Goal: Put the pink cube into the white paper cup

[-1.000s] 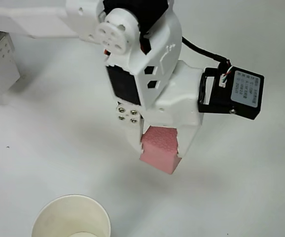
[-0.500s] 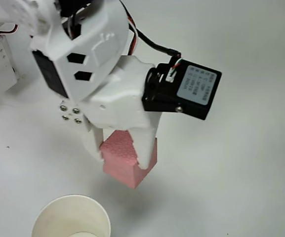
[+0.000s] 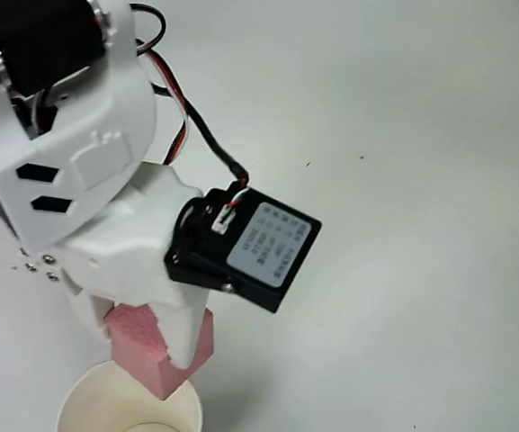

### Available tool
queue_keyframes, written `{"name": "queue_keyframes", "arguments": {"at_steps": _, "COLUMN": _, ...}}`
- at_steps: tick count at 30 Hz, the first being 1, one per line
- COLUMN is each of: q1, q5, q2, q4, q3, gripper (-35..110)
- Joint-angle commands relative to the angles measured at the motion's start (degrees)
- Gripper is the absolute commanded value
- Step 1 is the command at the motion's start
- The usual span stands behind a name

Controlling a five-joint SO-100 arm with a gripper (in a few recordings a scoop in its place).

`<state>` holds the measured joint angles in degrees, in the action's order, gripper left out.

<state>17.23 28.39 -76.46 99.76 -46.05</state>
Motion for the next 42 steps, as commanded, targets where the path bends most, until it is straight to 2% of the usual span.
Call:
{"name": "queue_keyframes", "arguments": {"at_steps": 1, "q1": 2.55, "q5": 1.05, "q2": -7.12, "q4": 0.62, "q3": 0.79, "gripper": 13}}
{"name": "queue_keyframes", "arguments": {"at_steps": 23, "q1": 5.19, "q5": 2.99, "q2": 6.42, "q4": 0.79, "q3": 13.36, "gripper": 15}}
{"name": "queue_keyframes", "arguments": {"at_steps": 27, "q1": 5.36, "q5": 3.60, "q2": 7.12, "q4": 0.79, "q3": 14.68, "gripper": 19}}
{"name": "queue_keyframes", "arguments": {"at_steps": 33, "q1": 5.19, "q5": 6.24, "q2": 7.03, "q4": 0.79, "q3": 14.77, "gripper": 39}}
{"name": "queue_keyframes", "arguments": {"at_steps": 42, "q1": 4.39, "q5": 6.77, "q2": 6.77, "q4": 1.14, "q3": 13.71, "gripper": 41}}
